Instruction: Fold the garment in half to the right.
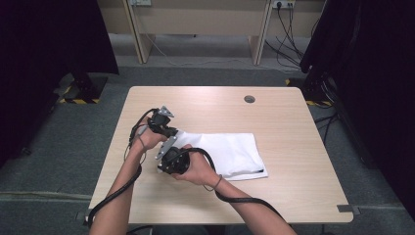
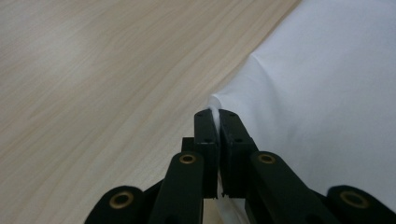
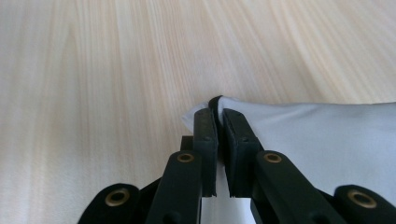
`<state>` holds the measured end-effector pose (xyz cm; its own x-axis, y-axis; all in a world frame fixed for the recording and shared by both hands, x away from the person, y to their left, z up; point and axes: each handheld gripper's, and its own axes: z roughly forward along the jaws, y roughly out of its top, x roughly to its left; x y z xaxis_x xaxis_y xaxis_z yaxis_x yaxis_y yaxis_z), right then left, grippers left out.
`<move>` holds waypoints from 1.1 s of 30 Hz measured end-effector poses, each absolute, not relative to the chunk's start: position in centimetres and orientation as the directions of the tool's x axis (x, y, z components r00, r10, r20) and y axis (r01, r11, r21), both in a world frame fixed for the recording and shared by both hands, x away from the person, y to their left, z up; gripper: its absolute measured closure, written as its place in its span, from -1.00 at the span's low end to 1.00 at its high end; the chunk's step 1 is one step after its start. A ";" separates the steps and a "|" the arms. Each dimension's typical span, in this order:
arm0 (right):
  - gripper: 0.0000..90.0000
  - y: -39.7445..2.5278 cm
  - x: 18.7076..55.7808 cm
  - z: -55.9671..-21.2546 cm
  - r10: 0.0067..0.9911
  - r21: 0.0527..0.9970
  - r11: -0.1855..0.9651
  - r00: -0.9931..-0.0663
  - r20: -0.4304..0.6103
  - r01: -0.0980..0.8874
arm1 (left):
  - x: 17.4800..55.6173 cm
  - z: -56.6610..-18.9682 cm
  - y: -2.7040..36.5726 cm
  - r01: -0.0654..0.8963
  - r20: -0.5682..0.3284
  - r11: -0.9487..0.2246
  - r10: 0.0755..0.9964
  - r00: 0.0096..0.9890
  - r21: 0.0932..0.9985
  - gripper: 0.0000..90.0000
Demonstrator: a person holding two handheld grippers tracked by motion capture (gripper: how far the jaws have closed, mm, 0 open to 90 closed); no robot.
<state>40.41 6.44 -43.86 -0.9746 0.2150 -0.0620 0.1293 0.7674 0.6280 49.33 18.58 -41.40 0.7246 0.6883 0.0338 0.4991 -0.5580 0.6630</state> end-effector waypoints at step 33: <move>0.89 5.6 40.6 -39.2 0.256 0.765 0.623 -0.967 -0.003 0.162 | 49.5 -36.3 18.6 0.476 0.100 -0.598 0.684 0.723 0.645 0.91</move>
<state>40.63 5.57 -39.18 -0.9668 0.2556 -0.0032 0.1621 0.6229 0.7653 49.51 18.62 -36.27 0.7229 0.6836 0.1005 0.4756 -0.5979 0.6452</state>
